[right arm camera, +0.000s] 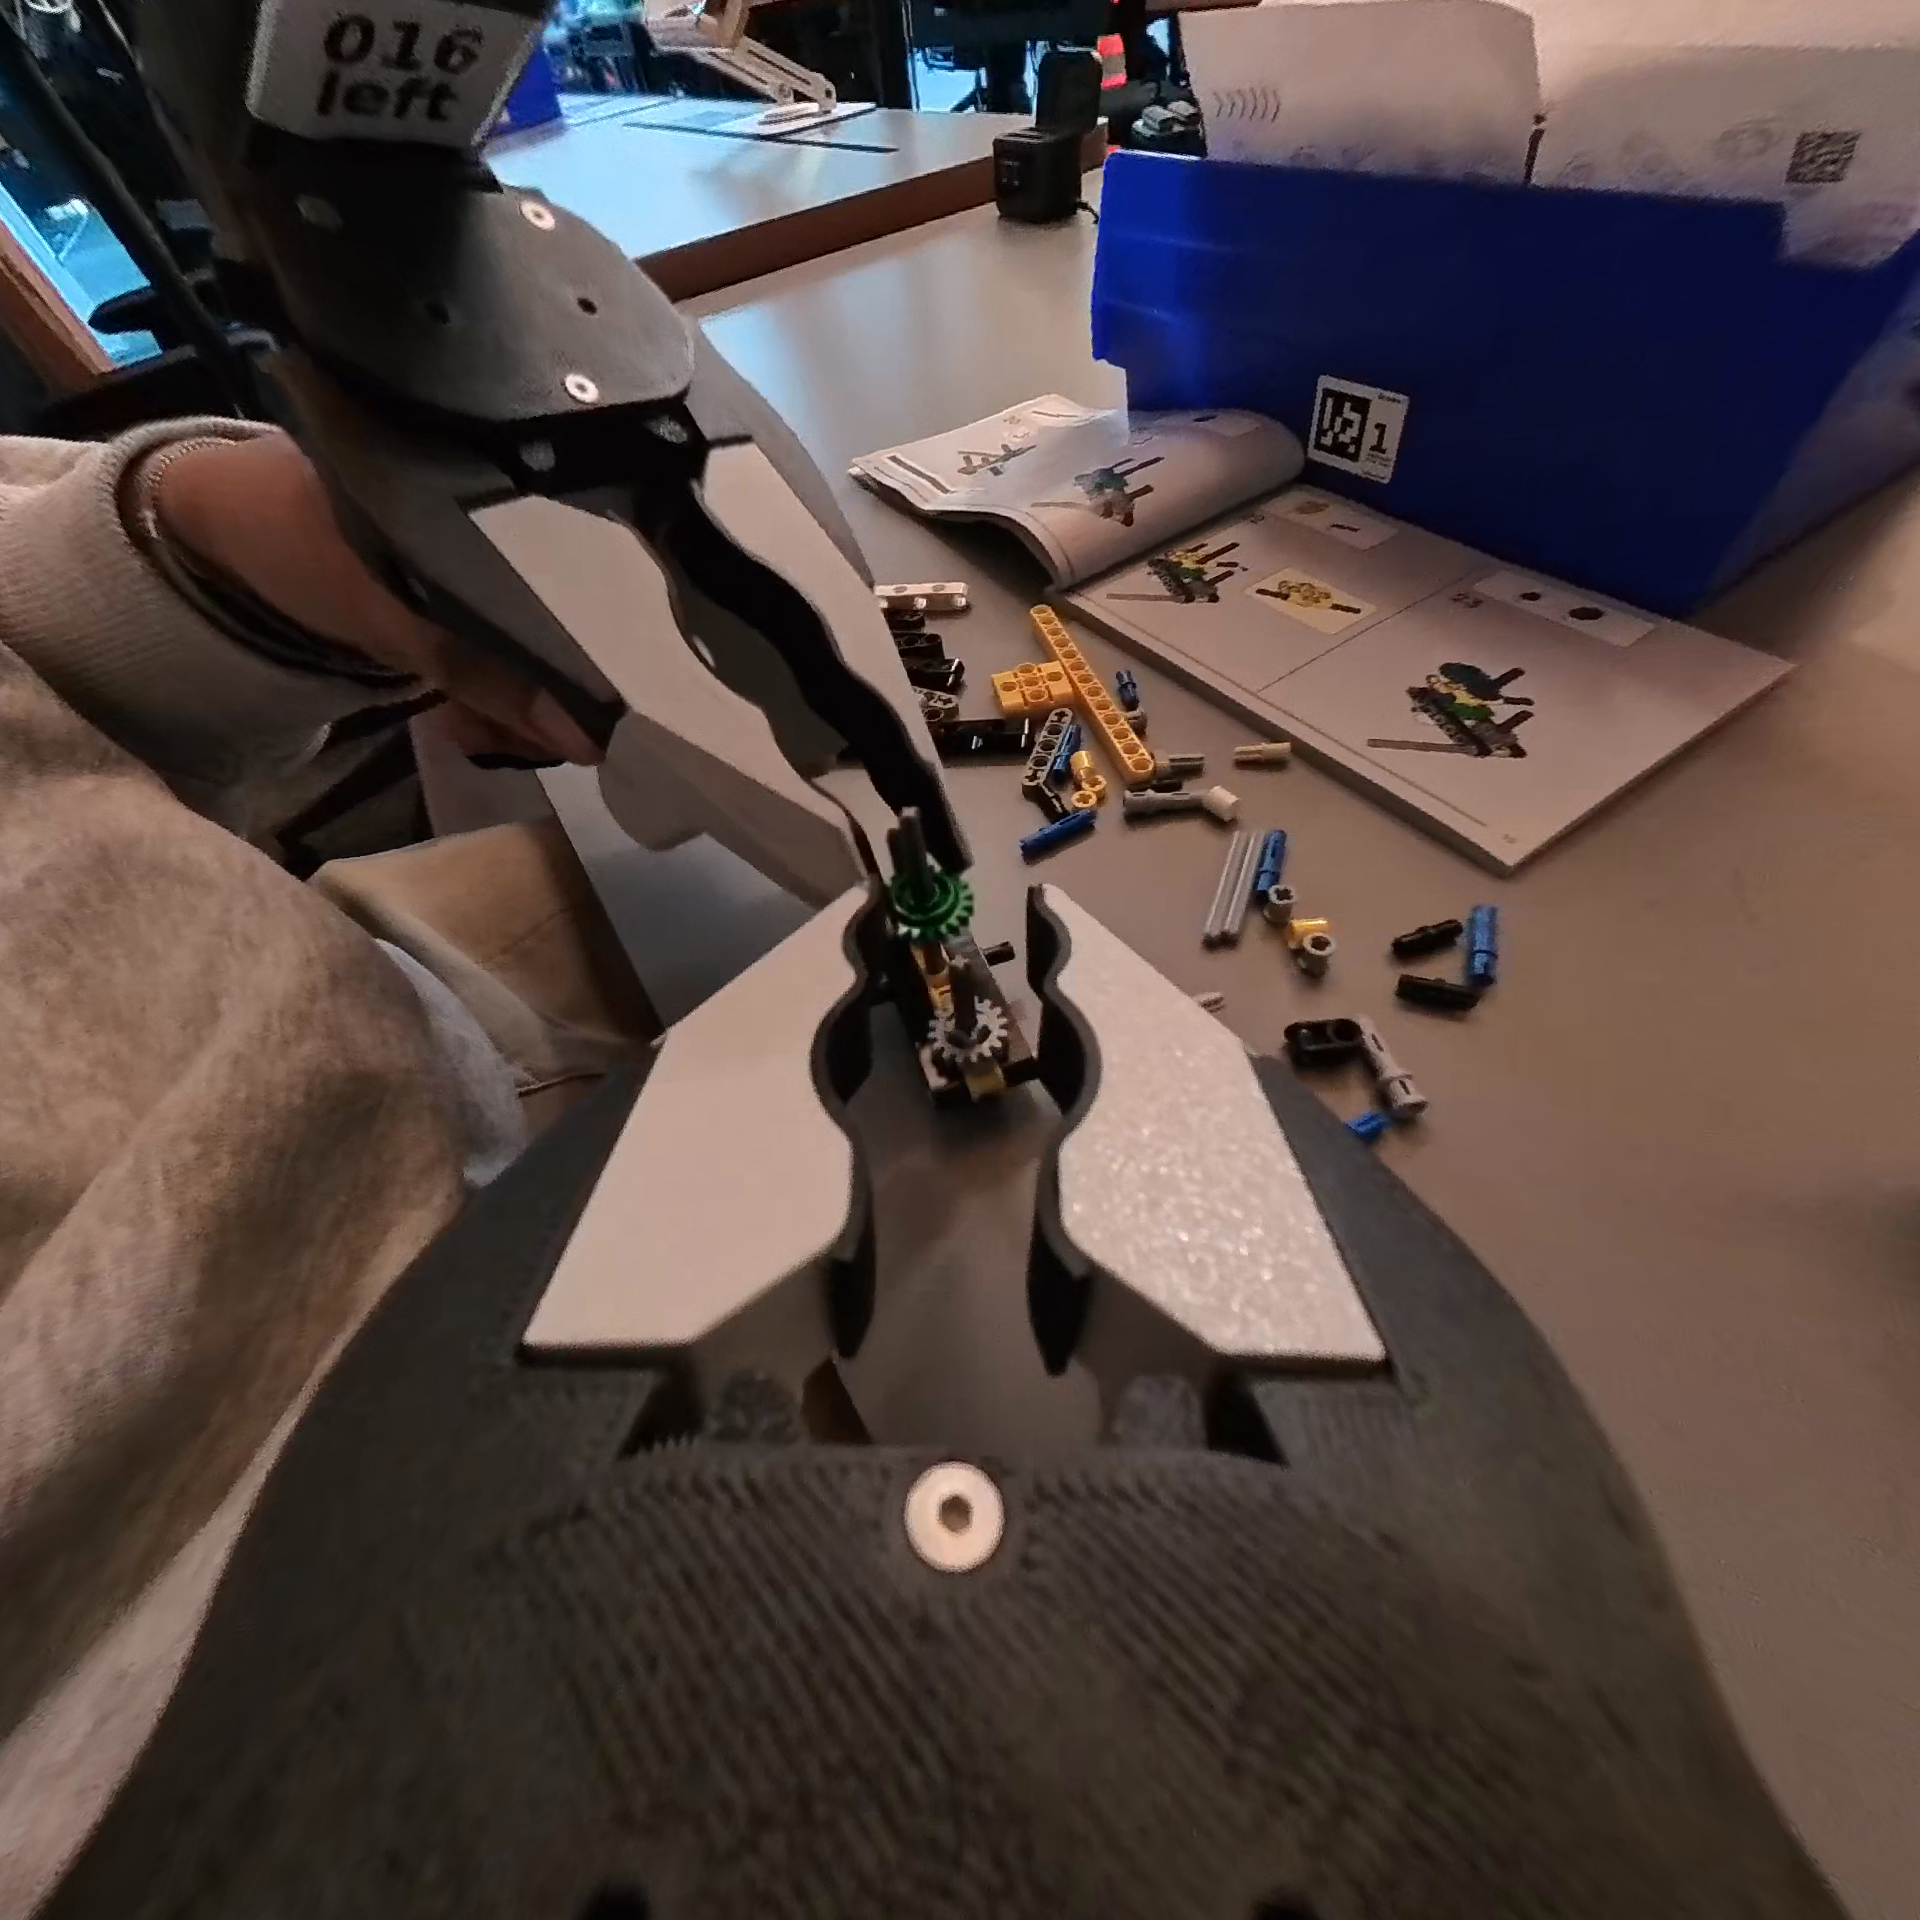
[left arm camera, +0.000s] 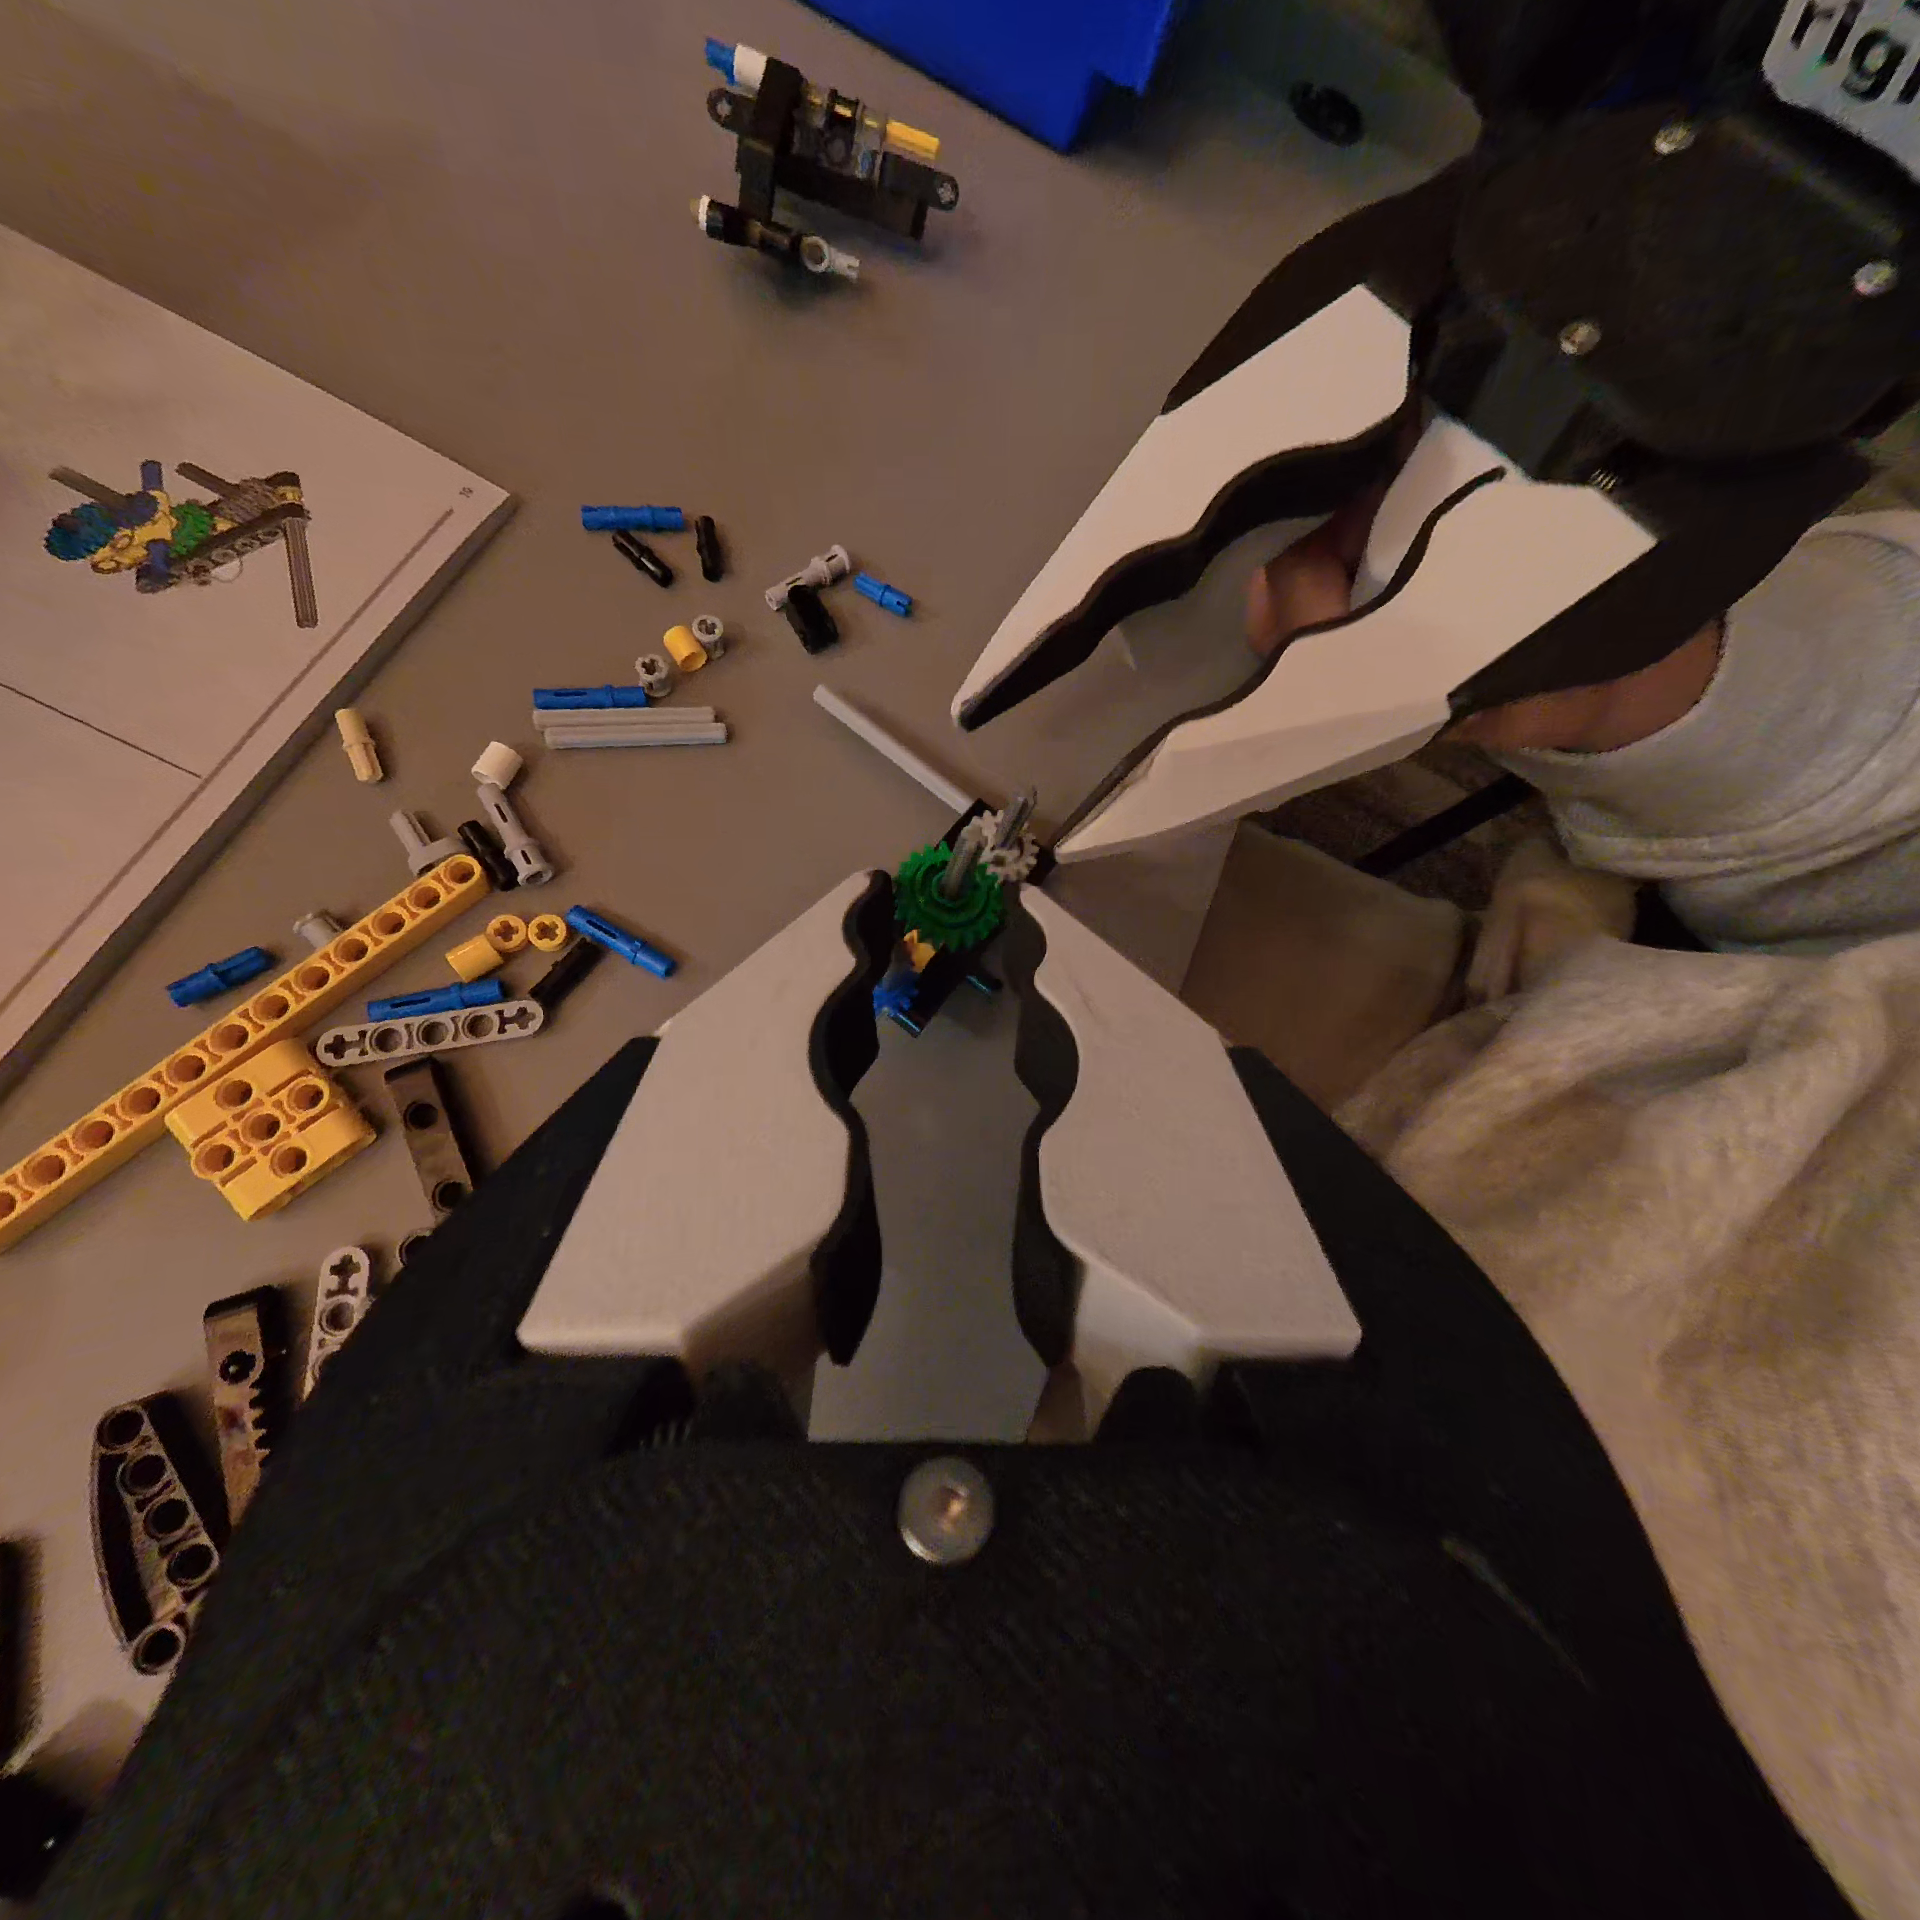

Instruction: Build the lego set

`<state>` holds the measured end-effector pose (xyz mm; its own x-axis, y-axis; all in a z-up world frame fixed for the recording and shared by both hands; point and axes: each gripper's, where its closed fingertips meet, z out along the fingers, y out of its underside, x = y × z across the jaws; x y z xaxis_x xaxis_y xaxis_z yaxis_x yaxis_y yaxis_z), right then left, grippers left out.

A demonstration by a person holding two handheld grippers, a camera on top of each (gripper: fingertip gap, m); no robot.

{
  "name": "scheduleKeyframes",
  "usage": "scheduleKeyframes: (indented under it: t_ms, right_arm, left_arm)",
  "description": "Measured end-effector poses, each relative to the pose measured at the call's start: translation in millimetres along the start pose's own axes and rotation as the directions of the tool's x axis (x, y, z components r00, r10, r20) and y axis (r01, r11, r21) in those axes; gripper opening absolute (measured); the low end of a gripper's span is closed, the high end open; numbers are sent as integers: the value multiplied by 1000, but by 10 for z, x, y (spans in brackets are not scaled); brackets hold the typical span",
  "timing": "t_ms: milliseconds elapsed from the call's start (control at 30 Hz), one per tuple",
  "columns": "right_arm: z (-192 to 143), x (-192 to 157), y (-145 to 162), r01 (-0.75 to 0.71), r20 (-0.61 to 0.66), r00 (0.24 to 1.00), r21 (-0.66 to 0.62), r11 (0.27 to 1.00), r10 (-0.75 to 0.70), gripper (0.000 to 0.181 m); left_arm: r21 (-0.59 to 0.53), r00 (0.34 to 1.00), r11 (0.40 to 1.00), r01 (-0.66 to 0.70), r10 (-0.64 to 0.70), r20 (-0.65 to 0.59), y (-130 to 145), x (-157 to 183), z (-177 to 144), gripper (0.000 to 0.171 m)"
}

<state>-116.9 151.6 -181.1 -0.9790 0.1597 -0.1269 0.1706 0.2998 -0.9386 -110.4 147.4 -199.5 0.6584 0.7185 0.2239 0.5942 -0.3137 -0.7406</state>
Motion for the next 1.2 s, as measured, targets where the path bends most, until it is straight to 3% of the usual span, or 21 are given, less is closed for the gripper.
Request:
scheduleKeyframes:
  t_ms: [467,633,767,867,967,1200]
  right_arm:
    - [-16,35,10,-12,-10,1000,1,1000,12,24]
    - [-80,98,-22,-50,-11,999,28,998,50,23]
    - [-181,172,132,32,-11,999,-72,997,-33,30]
    - [-200,79,144,43,55,998,-73,996,-39,31]
    - [-161,-23,309,76,122,991,-164,984,-57,31]
    - [-69,-6,521,135,92,989,-291,947,-113,27]
  left_arm:
    - [-5,1000,1000,-11,11,-3,35,10,7,29]
    - [47,999,999,19,-17,-28,-23,-3,-91,31]
    - [104,999,994,34,-31,-32,-29,-67,-208,37]
    - [132,997,989,71,-69,-21,44,-132,-251,38]
    - [164,993,979,119,-114,-40,120,-135,-260,36]
    - [160,992,979,126,-120,-51,265,-109,-140,37]
